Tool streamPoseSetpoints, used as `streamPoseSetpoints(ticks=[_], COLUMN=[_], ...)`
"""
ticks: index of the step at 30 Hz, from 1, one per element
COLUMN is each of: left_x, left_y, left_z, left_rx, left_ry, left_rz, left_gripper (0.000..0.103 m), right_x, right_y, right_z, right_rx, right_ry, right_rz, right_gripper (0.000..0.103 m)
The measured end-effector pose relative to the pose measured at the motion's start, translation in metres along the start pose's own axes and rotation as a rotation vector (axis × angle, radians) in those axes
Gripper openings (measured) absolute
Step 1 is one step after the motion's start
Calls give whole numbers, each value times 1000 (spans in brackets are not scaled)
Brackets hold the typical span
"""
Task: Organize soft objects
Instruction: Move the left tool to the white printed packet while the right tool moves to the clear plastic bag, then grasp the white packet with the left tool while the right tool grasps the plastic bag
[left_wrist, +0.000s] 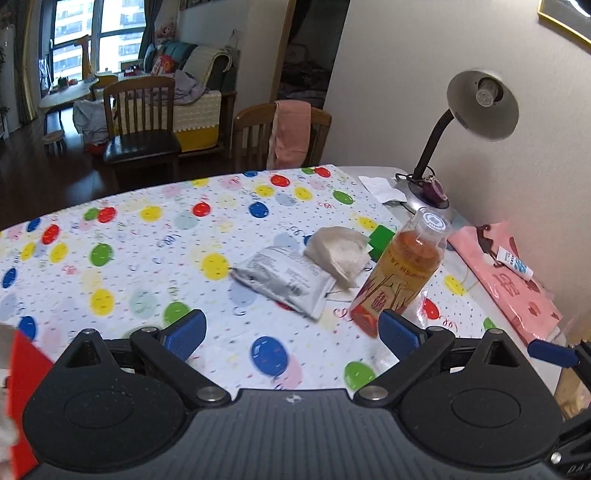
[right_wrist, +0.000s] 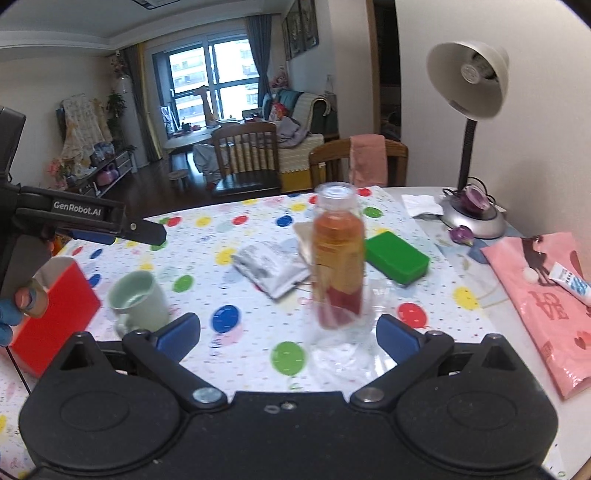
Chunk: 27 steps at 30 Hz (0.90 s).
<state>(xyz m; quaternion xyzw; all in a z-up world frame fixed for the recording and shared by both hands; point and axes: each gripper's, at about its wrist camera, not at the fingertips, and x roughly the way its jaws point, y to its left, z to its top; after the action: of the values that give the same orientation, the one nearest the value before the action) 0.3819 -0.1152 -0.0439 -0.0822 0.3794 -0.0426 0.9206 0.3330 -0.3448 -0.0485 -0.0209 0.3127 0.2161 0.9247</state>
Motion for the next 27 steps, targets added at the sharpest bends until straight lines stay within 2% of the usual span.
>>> streamPoseSetpoints(ticks=[7,11,13,18,27], left_x=[46,73,87,128,188], left_y=[-14,-17,-17,-8,9], left_z=[16,27,32,46,62], left_rx=[-63,-87,-104,-213,-380], left_ry=[44,66,83,142,206], left_rz=[28,49,63,83,168], left_gripper=[100,100,100,100,100], right_x=[22,39,49,72,113], right_y=[-36,-51,-58,-76,-99], right_z=[0,1,0,1,-2], right_rx=[7,-1,-3,-3,14], right_ry=[16,41,54,77,132], right_rz=[-16,-19,-21,-23,-8], right_gripper=[99,88,88,88,81])
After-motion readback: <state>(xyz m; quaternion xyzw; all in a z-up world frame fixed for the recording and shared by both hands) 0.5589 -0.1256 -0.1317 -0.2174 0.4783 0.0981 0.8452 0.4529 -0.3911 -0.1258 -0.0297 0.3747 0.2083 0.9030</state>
